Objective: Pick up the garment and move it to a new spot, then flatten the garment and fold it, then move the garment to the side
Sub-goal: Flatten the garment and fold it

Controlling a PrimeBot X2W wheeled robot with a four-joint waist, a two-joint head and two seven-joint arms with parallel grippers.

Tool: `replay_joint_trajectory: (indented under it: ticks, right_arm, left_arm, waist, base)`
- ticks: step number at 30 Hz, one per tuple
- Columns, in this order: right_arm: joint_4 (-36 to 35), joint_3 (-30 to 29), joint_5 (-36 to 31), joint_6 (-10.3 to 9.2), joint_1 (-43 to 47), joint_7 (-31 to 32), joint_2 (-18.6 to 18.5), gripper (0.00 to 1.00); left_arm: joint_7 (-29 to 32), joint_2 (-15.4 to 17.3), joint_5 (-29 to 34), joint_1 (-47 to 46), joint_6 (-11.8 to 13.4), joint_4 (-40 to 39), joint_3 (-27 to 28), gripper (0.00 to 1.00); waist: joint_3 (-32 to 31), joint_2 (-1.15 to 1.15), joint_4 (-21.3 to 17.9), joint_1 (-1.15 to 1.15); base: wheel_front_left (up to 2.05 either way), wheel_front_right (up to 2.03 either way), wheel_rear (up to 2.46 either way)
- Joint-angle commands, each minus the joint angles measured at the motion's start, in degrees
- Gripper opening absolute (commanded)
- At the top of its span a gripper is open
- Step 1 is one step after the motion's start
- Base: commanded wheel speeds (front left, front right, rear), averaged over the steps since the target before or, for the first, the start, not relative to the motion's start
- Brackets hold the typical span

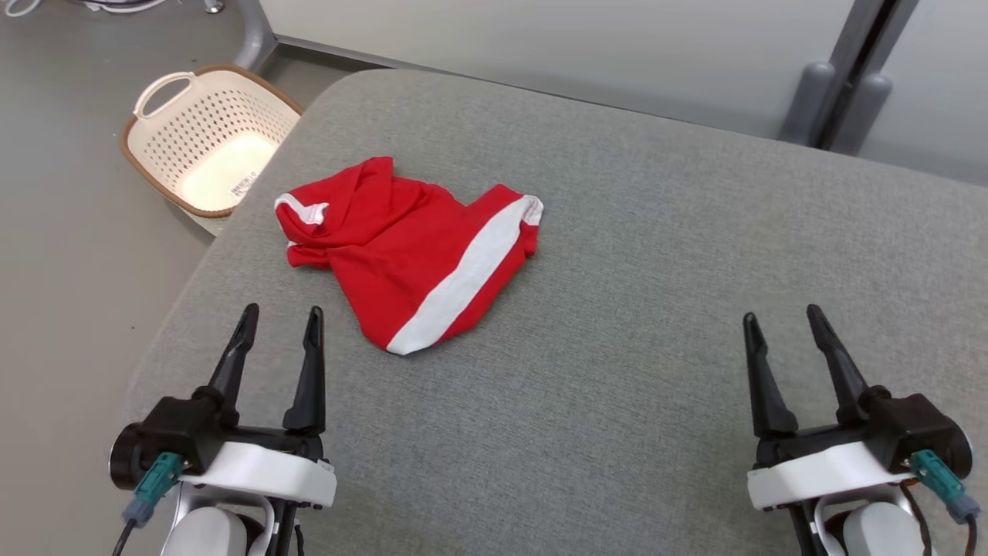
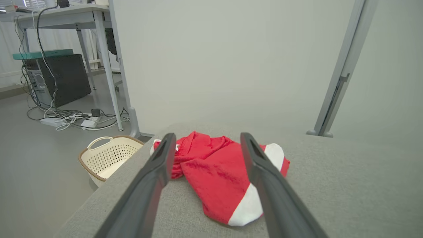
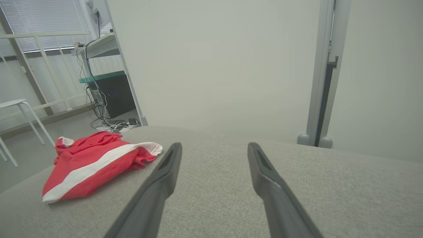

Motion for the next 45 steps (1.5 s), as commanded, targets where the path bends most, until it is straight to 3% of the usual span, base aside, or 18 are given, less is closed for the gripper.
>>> replay_joint_trajectory:
  ticks: [1,8,14,22,24,30,33,34,35,45]
  right_arm:
    - [-0.19,-0.57,-0.27,-0.02,-0.79,-0.06,-0.62,1.0]
    - [-1.86,-4.22,-1.26,-0.02,-2.62,-0.06,-2.19,1.0]
    - [-4.41,-8.19,-2.12,-0.02,-4.2,0.1,-3.48,1.0]
    - [-8.7,-8.36,-3.38,-0.02,-6.32,1.46,-4.2,1.0]
    - [-9.75,-7.85,-3.53,-0.02,-6.78,1.65,-4.07,1.0]
    - [-11.74,-7.41,-4.2,-0.02,-7.53,2.2,-3.68,1.0]
    - [-12.03,-7.39,-4.65,-0.02,-7.59,2.23,-3.68,1.0]
    - [-12.01,-7.47,-4.67,-0.02,-7.58,2.17,-3.59,1.0]
    - [-11.91,-7.54,-4.63,-0.02,-7.59,2.06,-3.46,1.0]
    - [-8.92,-7.55,-3.13,-0.02,-6.8,0.71,-1.84,1.0]
  left_arm:
    - [0.01,0.81,0.78,-1.75,-0.67,1.52,0.46,1.0]
    - [0.02,4.83,1.41,-7.96,-2.04,8.75,1.04,1.0]
    - [3.27,9.83,-1.39,-17.53,-2.56,17.72,-2.48,1.0]
    - [14.24,20.0,-14.11,-27.85,-2.62,21.11,-20.5,1.0]
    - [16.88,22.53,-17.13,-30.46,-2.61,22.26,-22.7,1.0]
    - [26.51,26.14,-24.33,-34.27,-2.63,27.74,-28.16,1.0]
    - [28.17,26.54,-27.21,-34.99,-2.63,29.24,-29.81,1.0]
    - [28.09,26.82,-27.85,-35.27,-2.64,29.52,-30.4,0.38]
    - [27.18,27.16,-28.12,-35.68,-2.67,29.49,-30.9,0.0]
    - [12.23,29.49,-26.37,-39.19,-2.66,24.23,-33.68,0.0]
  waist:
    - [1.32,0.0,-1.19,0.0]
    - [5.3,0.0,-4.02,0.0]
    - [9.77,0.0,-6.5,0.0]
    - [15.14,0.0,-9.94,0.0]
    - [16.25,0.0,-10.8,0.0]
    - [17.99,0.0,-12.78,0.0]
    - [18.22,0.0,-13.4,0.0]
    - [18.18,0.0,-13.57,0.0]
    - [18.06,0.0,-13.72,0.0]
    - [12.65,0.0,-14.0,0.0]
  base:
    - [0.0,0.0,0.0]
    - [0.0,0.0,0.0]
    - [0.0,0.0,0.0]
    - [0.0,0.0,0.0]
    - [0.0,0.0,0.0]
    - [0.0,0.0,0.0]
    - [0.0,0.0,0.0]
    - [0.0,0.0,0.0]
    - [0.0,0.0,0.0]
    - [0.0,0.0,0.0]
